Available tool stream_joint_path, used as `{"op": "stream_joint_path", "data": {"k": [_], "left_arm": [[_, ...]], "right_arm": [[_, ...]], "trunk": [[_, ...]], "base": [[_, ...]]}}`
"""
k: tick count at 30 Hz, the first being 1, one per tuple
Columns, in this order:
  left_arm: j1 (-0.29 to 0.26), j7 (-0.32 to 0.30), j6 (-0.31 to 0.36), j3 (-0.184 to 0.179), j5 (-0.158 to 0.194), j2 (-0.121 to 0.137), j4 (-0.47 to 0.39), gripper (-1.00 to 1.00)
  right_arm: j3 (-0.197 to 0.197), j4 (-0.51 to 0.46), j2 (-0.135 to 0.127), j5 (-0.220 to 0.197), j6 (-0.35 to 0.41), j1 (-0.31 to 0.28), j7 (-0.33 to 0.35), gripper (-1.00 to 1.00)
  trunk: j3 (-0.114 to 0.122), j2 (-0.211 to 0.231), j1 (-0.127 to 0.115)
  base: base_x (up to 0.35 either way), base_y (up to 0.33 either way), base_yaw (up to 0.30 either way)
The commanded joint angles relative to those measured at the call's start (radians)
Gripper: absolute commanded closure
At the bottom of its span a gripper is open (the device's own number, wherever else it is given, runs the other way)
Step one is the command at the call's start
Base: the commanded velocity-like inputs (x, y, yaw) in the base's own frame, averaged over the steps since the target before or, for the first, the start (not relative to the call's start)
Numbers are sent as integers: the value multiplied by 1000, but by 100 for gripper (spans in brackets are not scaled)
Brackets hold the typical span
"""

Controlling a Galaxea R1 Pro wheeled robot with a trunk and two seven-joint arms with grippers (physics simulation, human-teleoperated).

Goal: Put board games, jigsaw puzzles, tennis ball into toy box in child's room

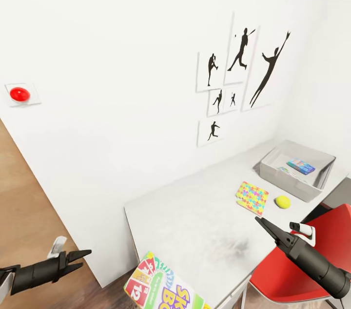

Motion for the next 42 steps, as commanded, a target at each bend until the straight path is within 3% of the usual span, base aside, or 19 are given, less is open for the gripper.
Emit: {"op": "stream_joint_path", "data": {"k": [1, 5, 13, 15, 17, 21, 36, 42], "left_arm": [[-1, 1, -1, 0, 4, -1, 5, -100], [-2, 4, -23, -1, 2, -8, 13, -100], [-2, 3, -62, -11, -15, -67, 16, -100], [-2, 2, -75, -34, -26, -78, 17, -100], [-2, -2, -92, -80, -34, -85, 18, -100], [-2, -3, -102, -129, -38, -89, 18, -100], [-1, -6, -156, -160, -41, -104, 28, -100], [-1, -6, -163, -209, -41, -105, 34, -100]], "right_arm": [[0, 1, 0, -3, 6, -1, 0, -100], [0, 2, 0, -3, 6, 0, 0, -100], [-1, 4, 0, -1, 6, -1, 0, -100], [-1, 4, 0, 0, 6, -1, 0, -100], [-1, 5, 0, 0, 6, 0, 0, -100], [-1, 5, 0, 3, 5, -1, 0, -100], [-1, 6, 1, 6, 5, -1, 0, -100], [-1, 5, 0, 5, 5, -1, 0, -100]], "trunk": [[-5, -9, 4], [-18, -37, 20], [-43, -93, 50], [-49, -107, 58], [-55, -121, 66], [-68, -149, 81], [-115, -254, 138], [-118, -261, 142]], "base": [[0, 0, 0], [0, 0, 0], [0, 0, 0], [0, 0, 0], [0, 0, 0], [0, 0, 0], [0, 0, 0], [0, 0, 0]]}}
